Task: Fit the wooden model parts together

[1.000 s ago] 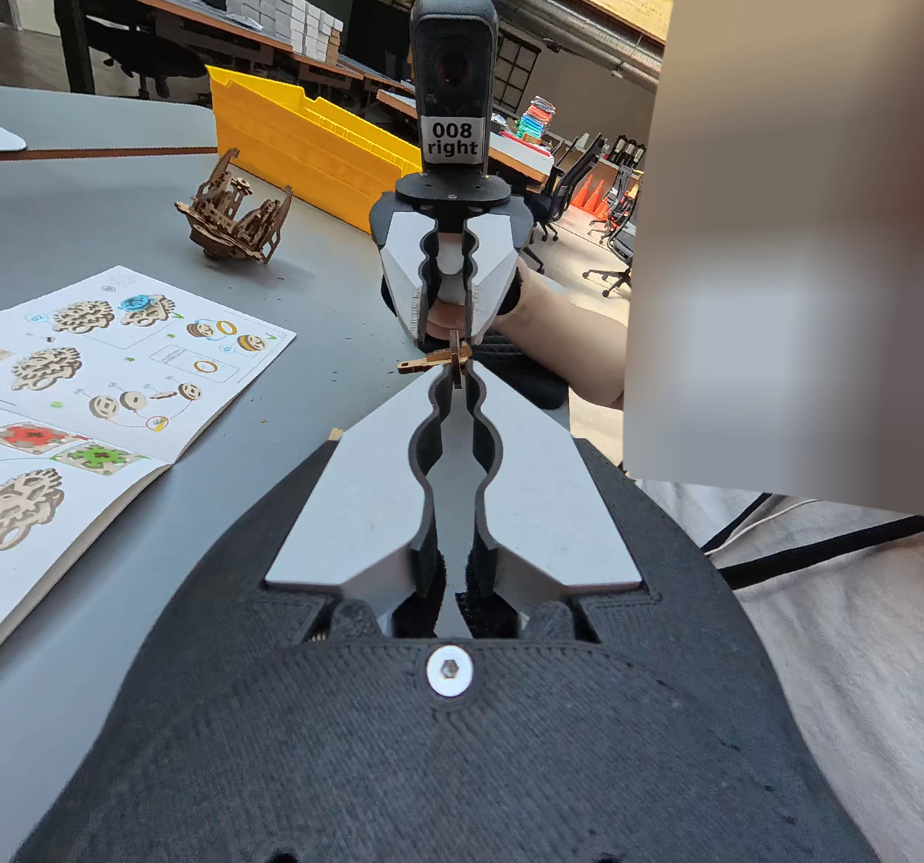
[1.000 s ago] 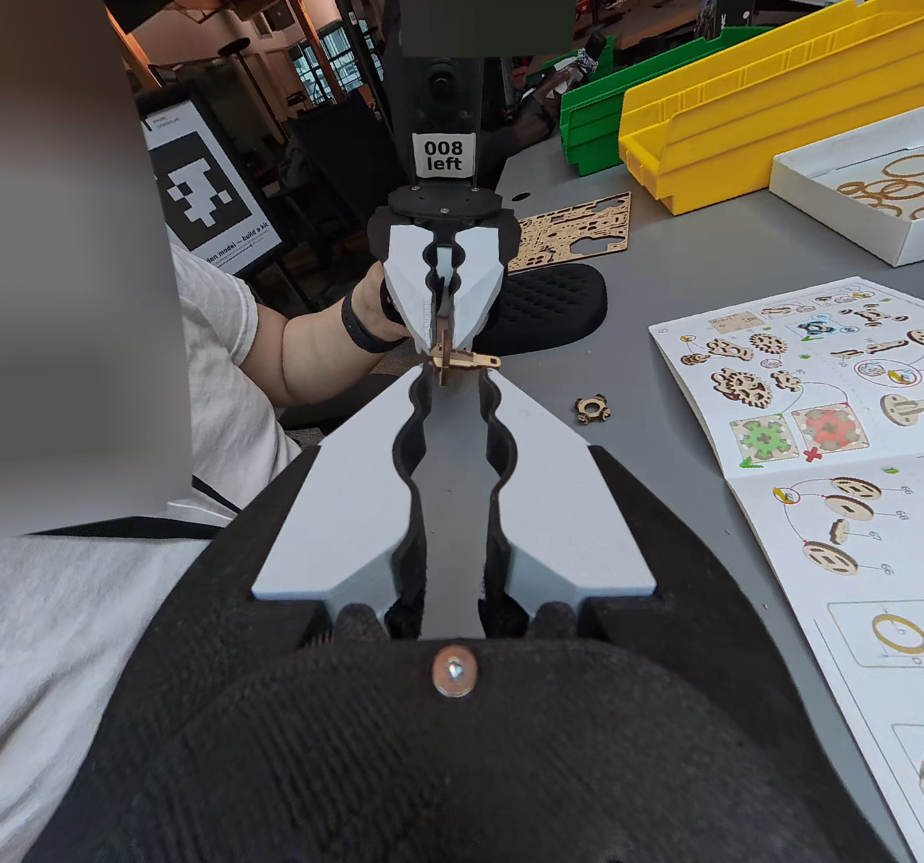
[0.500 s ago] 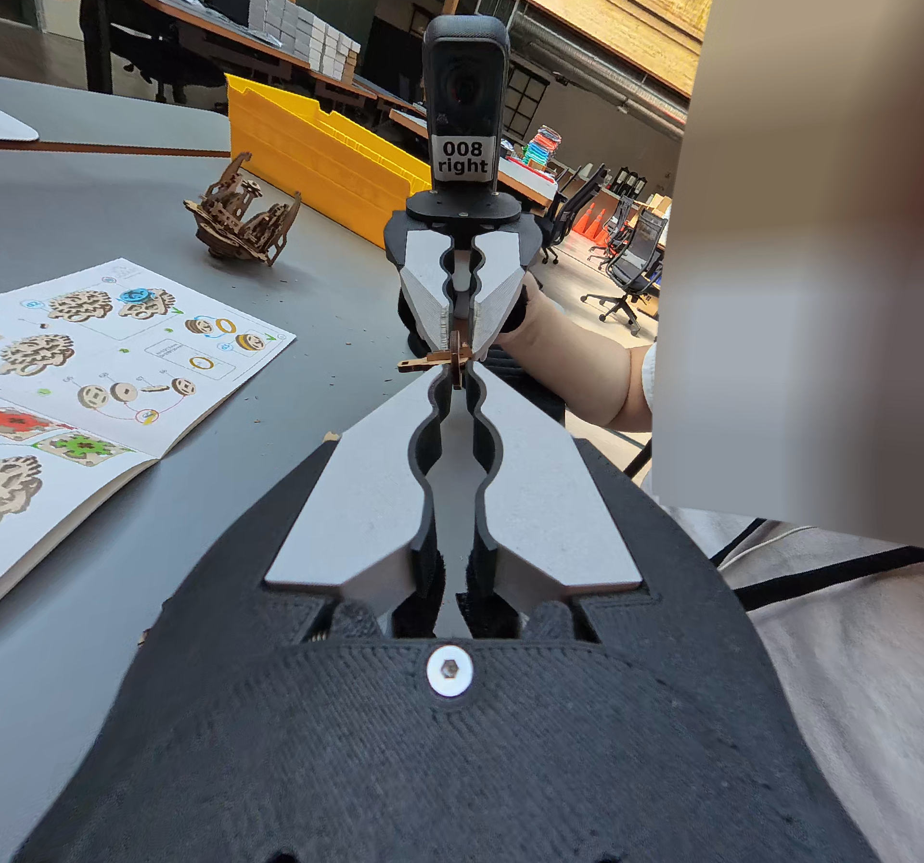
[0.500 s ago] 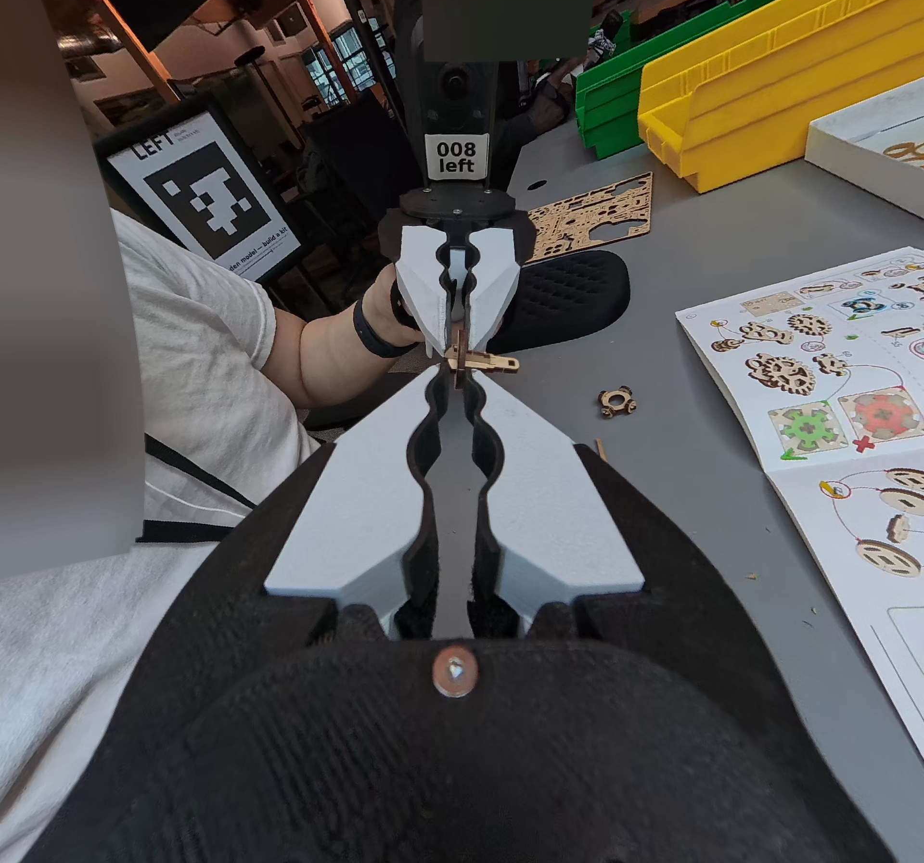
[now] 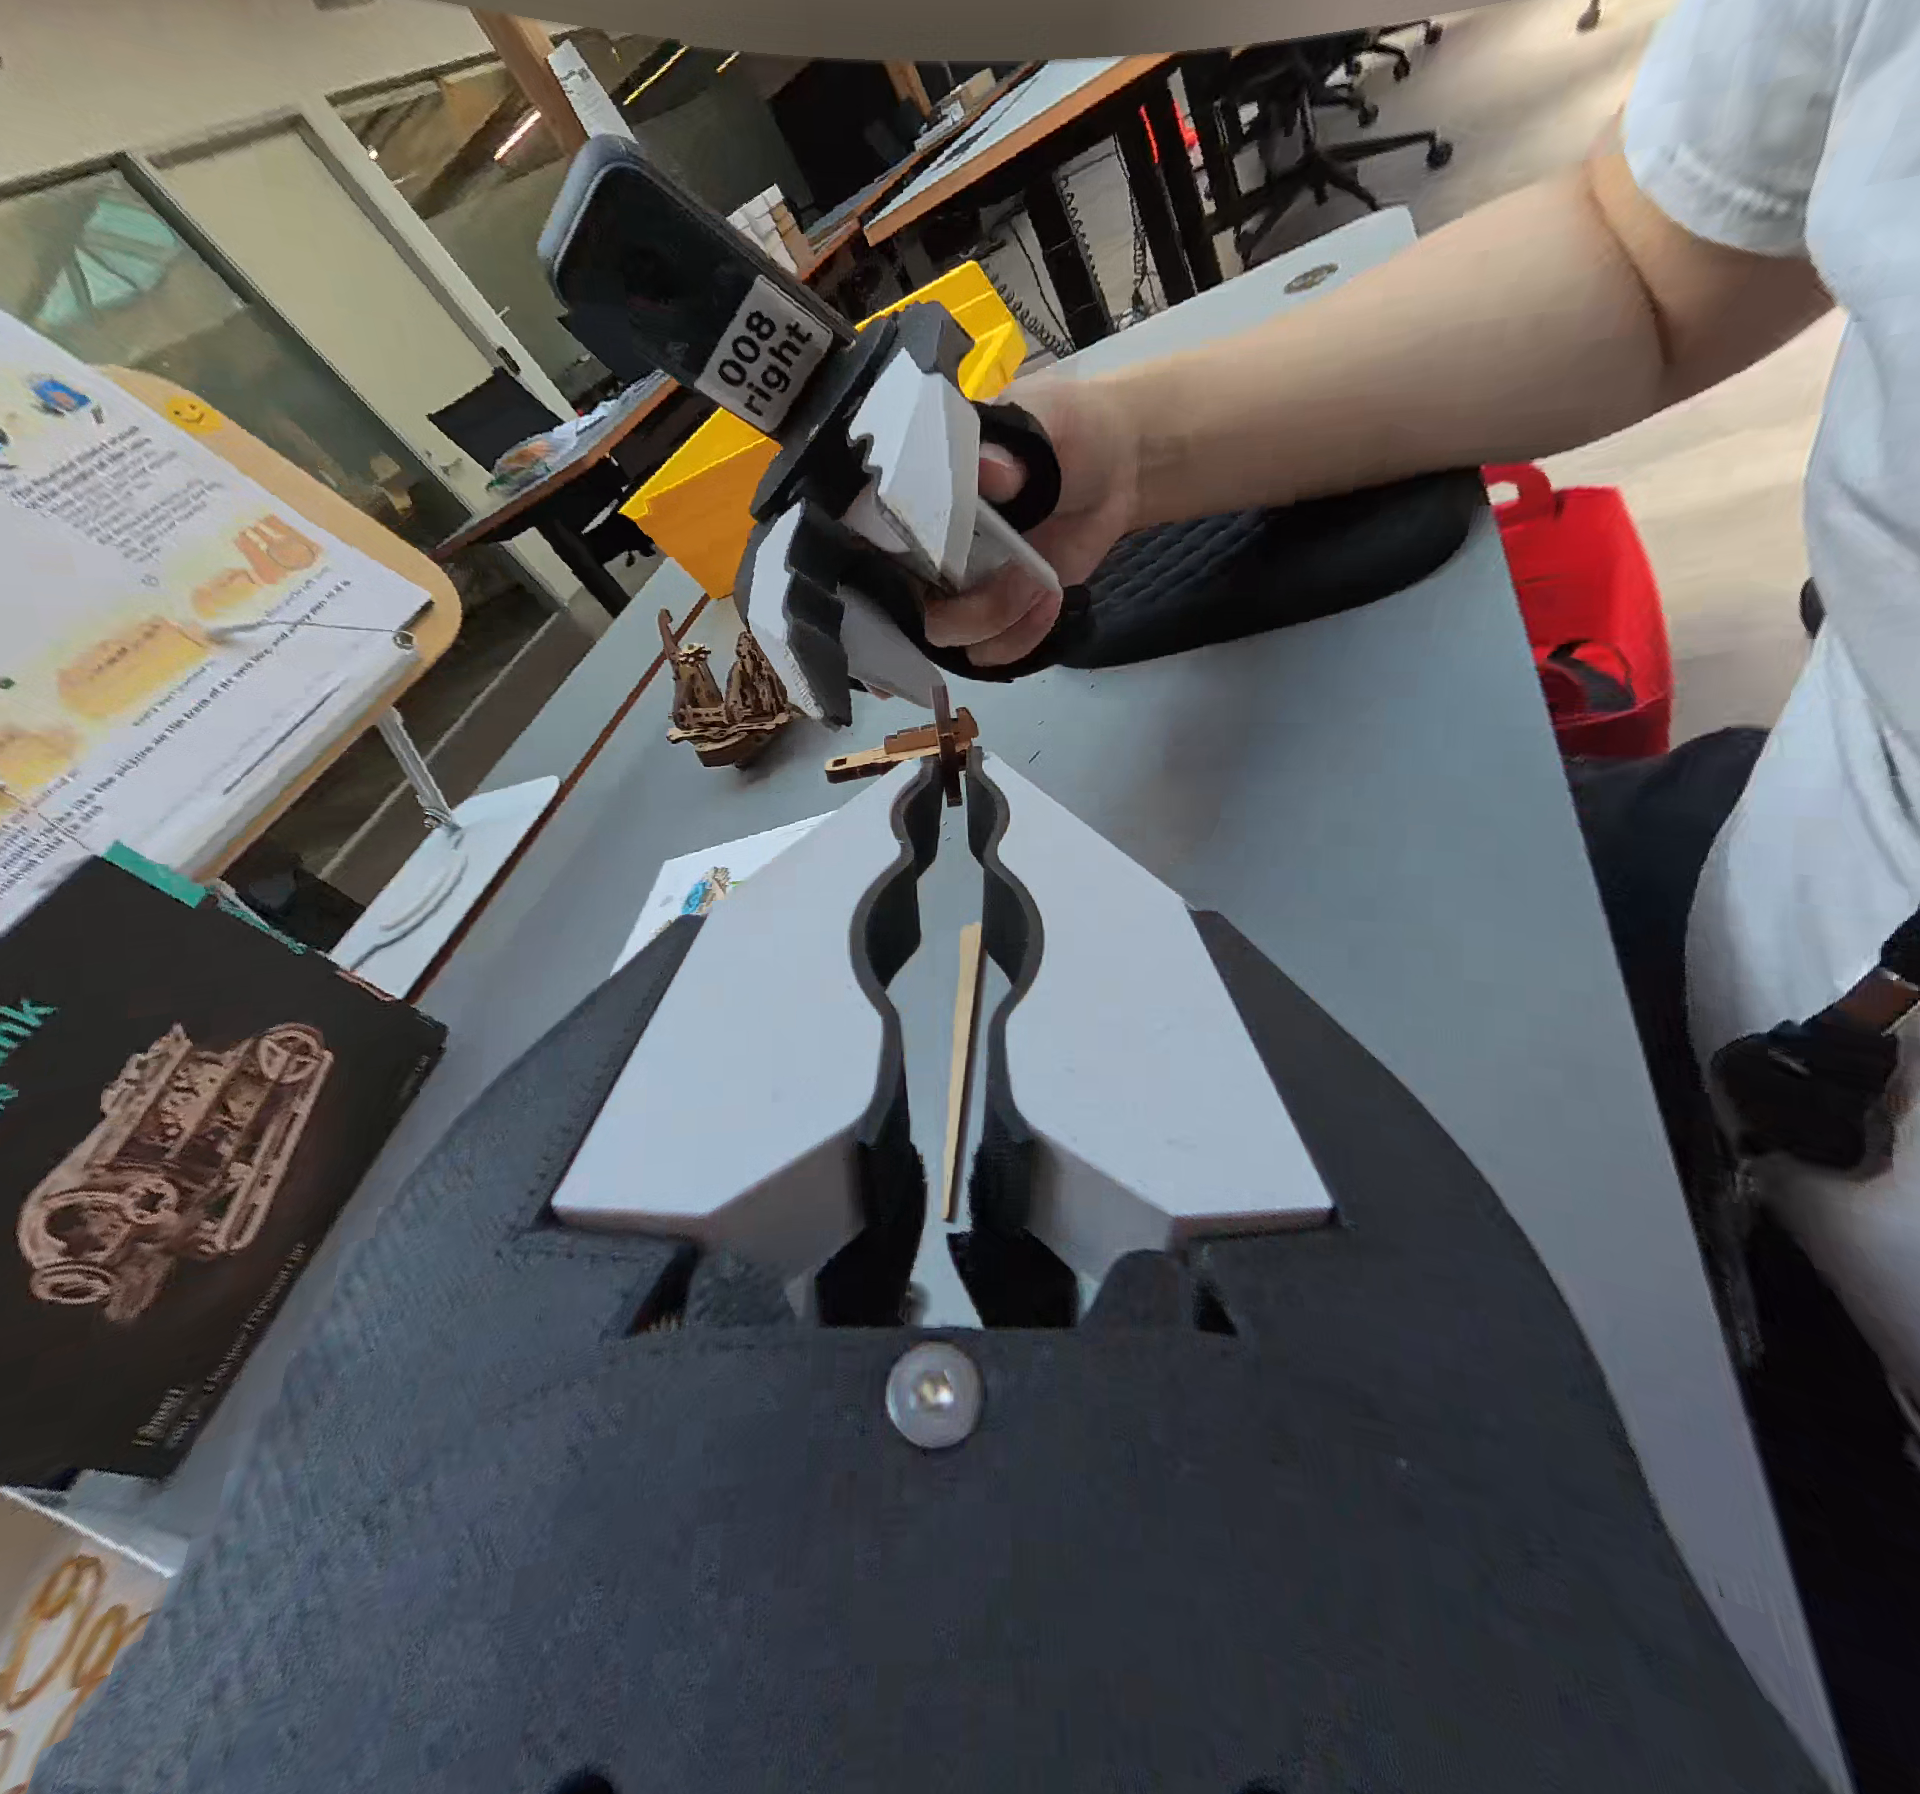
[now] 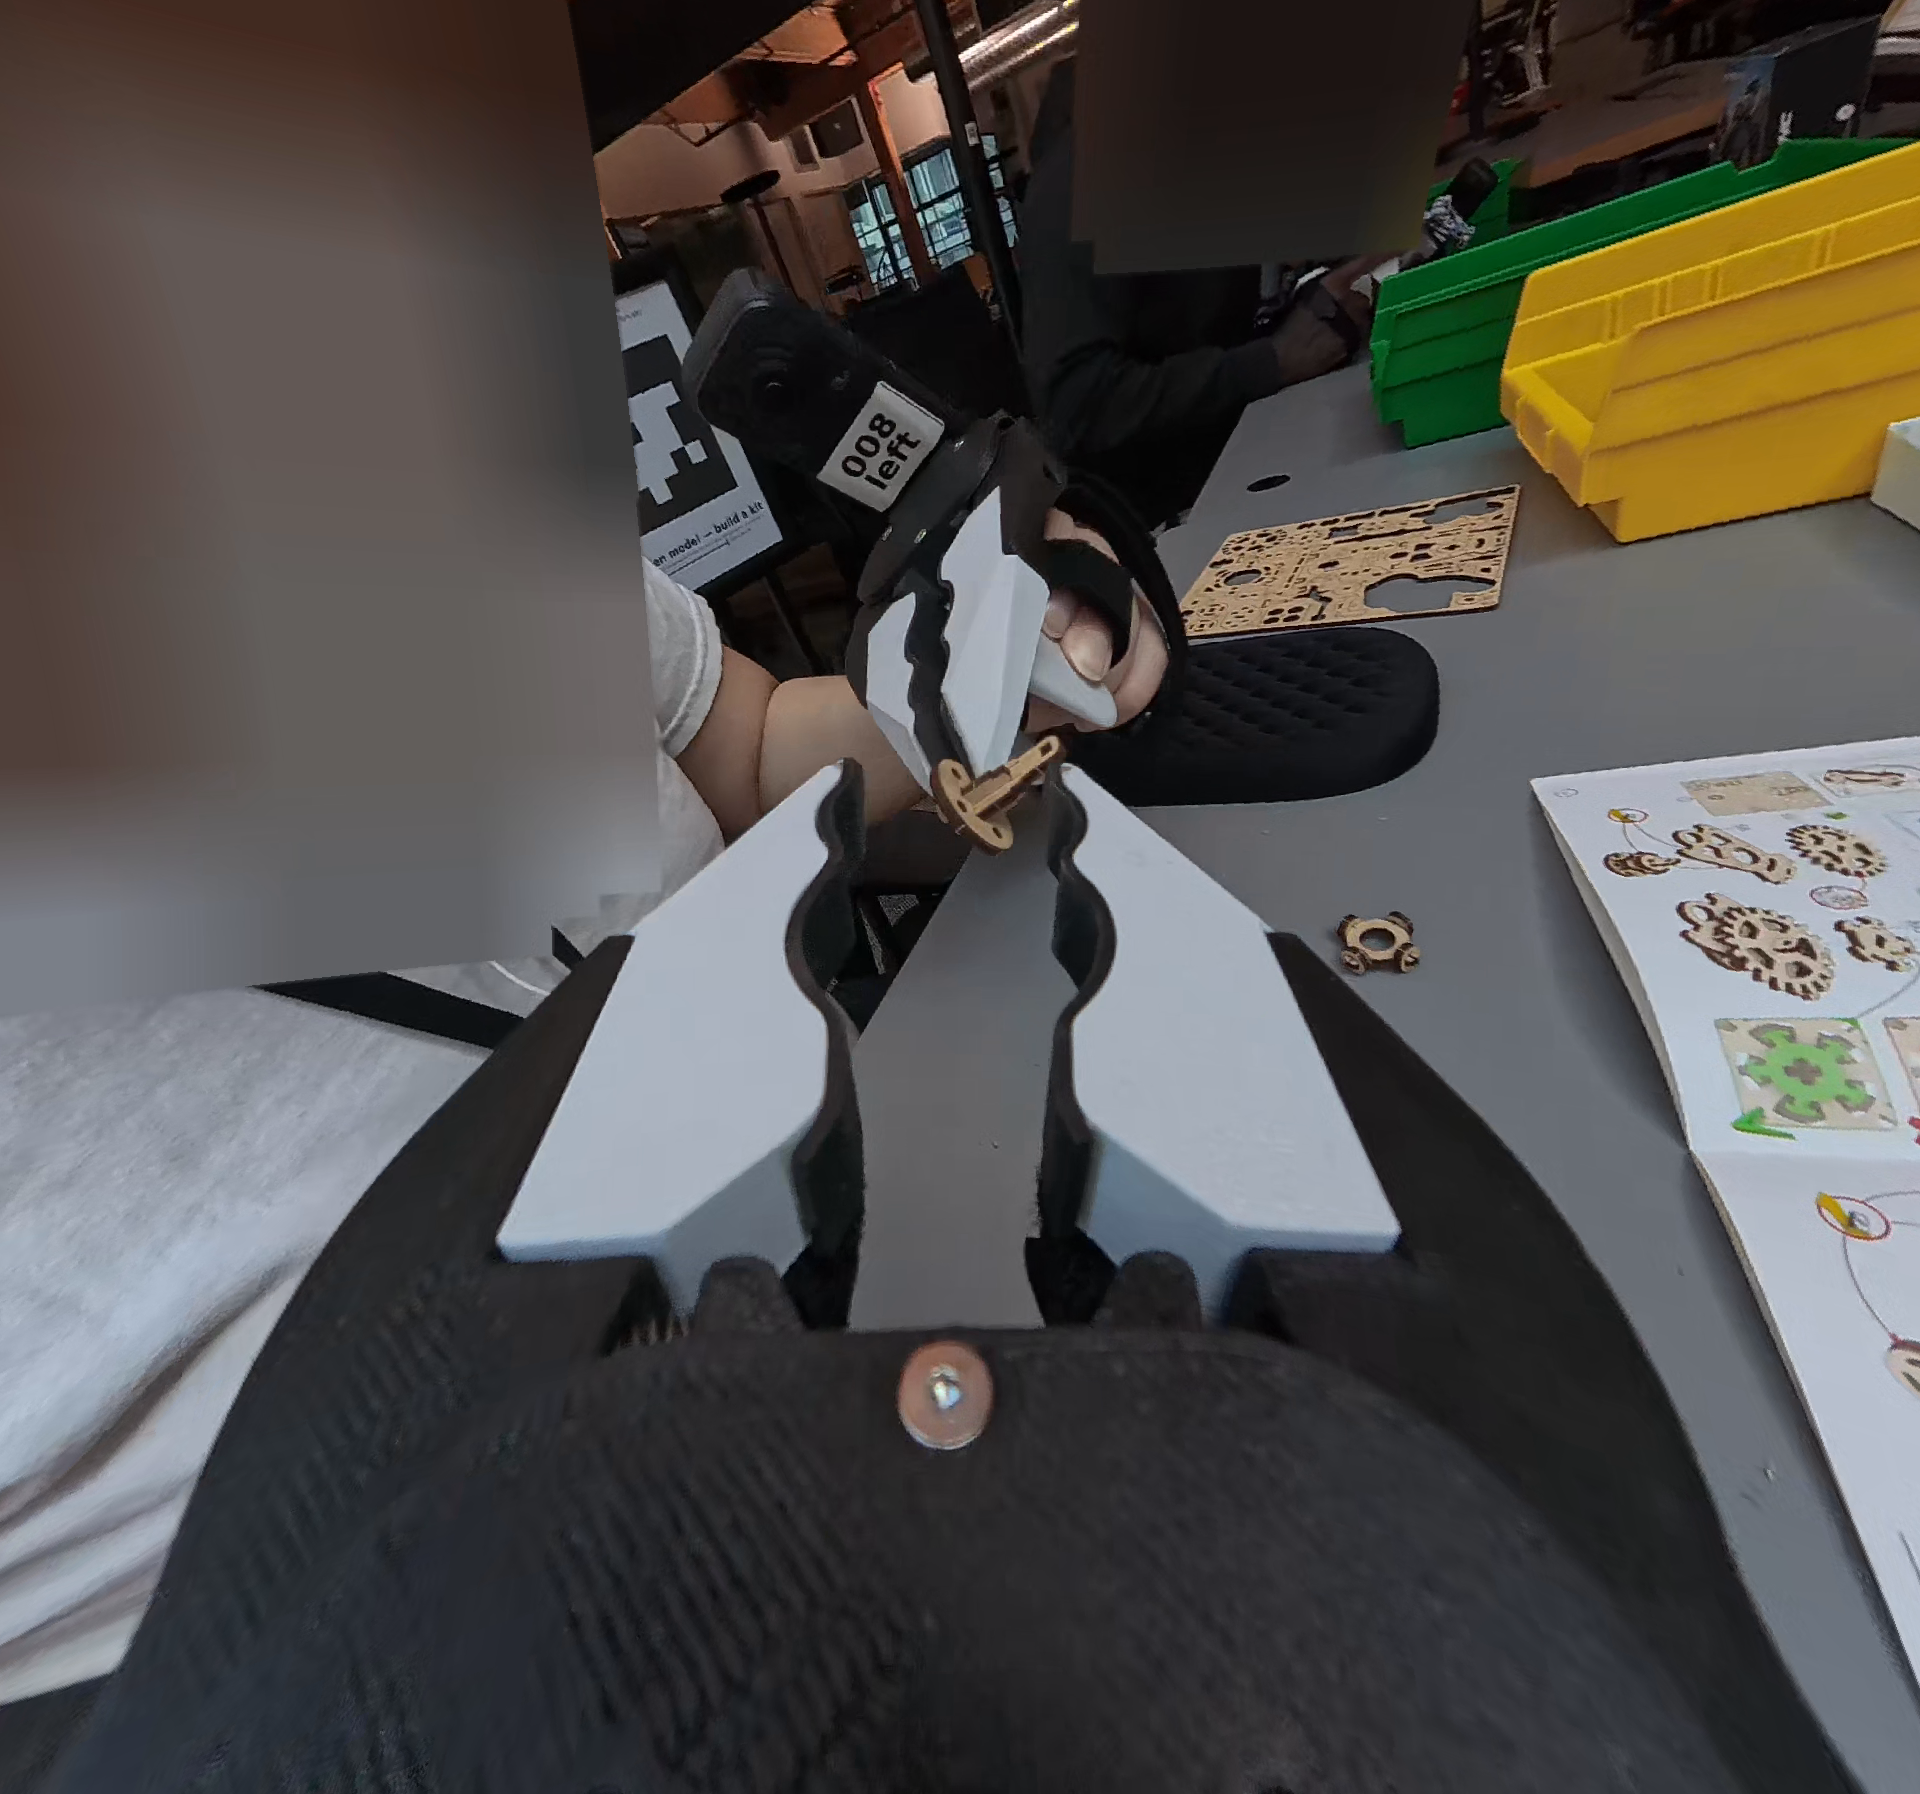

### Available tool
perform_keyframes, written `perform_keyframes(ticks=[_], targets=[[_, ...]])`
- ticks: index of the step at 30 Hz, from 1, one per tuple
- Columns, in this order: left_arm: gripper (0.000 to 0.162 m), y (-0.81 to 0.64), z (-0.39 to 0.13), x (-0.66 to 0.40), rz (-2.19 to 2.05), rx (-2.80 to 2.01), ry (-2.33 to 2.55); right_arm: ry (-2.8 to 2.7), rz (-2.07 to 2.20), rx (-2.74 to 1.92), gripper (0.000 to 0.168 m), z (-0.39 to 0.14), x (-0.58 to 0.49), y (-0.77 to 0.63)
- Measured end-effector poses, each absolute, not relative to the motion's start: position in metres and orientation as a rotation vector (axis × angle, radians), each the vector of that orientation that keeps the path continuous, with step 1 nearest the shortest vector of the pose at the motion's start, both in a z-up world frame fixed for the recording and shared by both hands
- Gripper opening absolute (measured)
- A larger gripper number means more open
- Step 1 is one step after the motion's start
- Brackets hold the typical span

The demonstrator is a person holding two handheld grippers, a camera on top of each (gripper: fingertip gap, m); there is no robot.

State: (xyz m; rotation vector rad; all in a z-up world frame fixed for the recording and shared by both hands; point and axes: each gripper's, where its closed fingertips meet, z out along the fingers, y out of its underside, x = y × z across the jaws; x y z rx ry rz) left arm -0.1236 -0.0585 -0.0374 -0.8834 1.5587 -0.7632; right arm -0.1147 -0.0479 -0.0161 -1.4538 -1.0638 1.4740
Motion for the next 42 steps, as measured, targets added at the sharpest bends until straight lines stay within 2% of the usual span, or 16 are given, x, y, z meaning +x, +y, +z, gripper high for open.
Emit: perform_keyframes(ticks=[5, 7, 9, 13, 18, 20, 26, 28, 30, 38, 42], targets=[[0.002, -0.074, -0.039, -0.123, -0.660, -0.765, 1.637, -1.148, 1.300, -1.469, 0.032, -0.027, -0.116, -0.048], [0.002, -0.080, -0.041, -0.122, -0.643, -0.741, 1.666, -1.077, 1.406, -1.501, 0.027, -0.026, -0.117, -0.044], [0.003, -0.083, -0.045, -0.121, -0.612, -0.722, 1.702, -0.989, 1.567, -1.534, 0.015, -0.024, -0.117, -0.043], [0.003, -0.088, -0.056, -0.119, -0.529, -0.698, 1.785, -0.993, 1.850, -1.547, 0.015, -0.022, -0.118, -0.059], [0.002, -0.095, -0.073, -0.119, -0.441, -0.643, 1.936, -1.241, 1.624, -1.595, 0.015, -0.047, -0.120, -0.073], [0.002, -0.100, -0.077, -0.120, -0.434, -0.615, 1.985, -1.304, 1.585, -1.617, 0.009, -0.054, -0.120, -0.078], [0.002, -0.110, -0.089, -0.119, -0.429, -0.568, 2.072, -1.392, 1.613, -1.640, 0.008, -0.065, -0.122, -0.090], [0.002, -0.113, -0.092, -0.119, -0.446, -0.566, 2.087, -1.419, 1.581, -1.664, 0.001, -0.072, -0.123, -0.091], [0.003, -0.114, -0.095, -0.119, -0.454, -0.572, 2.094, -1.443, 1.561, -1.670, 0.001, -0.075, -0.122, -0.092], [0.003, -0.117, -0.096, -0.121, -0.520, -0.603, 2.099, -1.518, 1.538, -1.711, 0.001, -0.082, -0.121, -0.100], [0.006, -0.097, -0.078, -0.119, -0.607, -0.759, 1.898, -1.406, 1.499, -1.655, 0.001, -0.065, -0.118, -0.085]])
